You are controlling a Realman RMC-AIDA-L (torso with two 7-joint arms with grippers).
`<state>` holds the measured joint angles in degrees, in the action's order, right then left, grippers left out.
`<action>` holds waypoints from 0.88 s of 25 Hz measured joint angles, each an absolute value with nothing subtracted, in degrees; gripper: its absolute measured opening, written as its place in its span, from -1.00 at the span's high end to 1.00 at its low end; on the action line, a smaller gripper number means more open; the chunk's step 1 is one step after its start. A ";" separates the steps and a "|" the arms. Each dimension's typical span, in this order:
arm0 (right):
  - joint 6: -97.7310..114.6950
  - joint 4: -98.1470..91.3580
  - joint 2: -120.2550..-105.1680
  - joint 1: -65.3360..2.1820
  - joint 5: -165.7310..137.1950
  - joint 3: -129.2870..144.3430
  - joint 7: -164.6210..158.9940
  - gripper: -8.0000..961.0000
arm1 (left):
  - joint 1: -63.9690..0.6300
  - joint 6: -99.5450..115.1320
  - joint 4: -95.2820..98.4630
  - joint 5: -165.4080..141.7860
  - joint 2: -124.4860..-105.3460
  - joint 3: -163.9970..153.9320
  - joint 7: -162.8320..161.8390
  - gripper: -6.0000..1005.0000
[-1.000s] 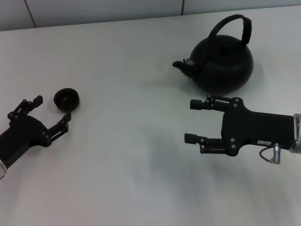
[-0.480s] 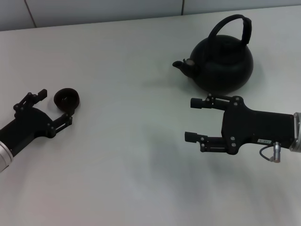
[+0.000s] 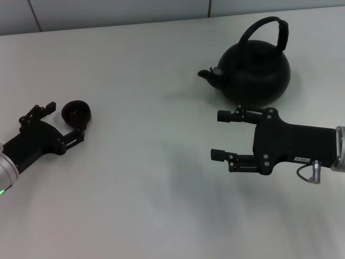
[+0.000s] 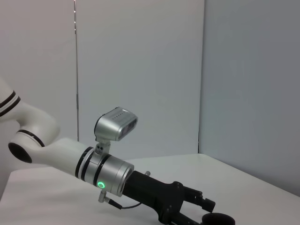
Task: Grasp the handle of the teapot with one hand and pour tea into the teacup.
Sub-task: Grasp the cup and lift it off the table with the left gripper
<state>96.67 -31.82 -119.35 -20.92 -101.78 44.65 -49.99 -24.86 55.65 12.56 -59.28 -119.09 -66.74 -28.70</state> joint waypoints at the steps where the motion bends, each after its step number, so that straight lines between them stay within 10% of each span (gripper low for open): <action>1: 96.67 -31.82 -119.36 -20.92 -101.78 44.64 -50.00 -0.59 | -24.96 55.22 12.56 -59.29 -119.09 -66.94 -28.71 -0.72; 22: 96.46 -31.38 -119.36 -20.96 -101.23 44.65 -49.68 -0.59 | -26.28 53.90 13.31 -58.94 -119.16 -68.74 -31.13 -0.66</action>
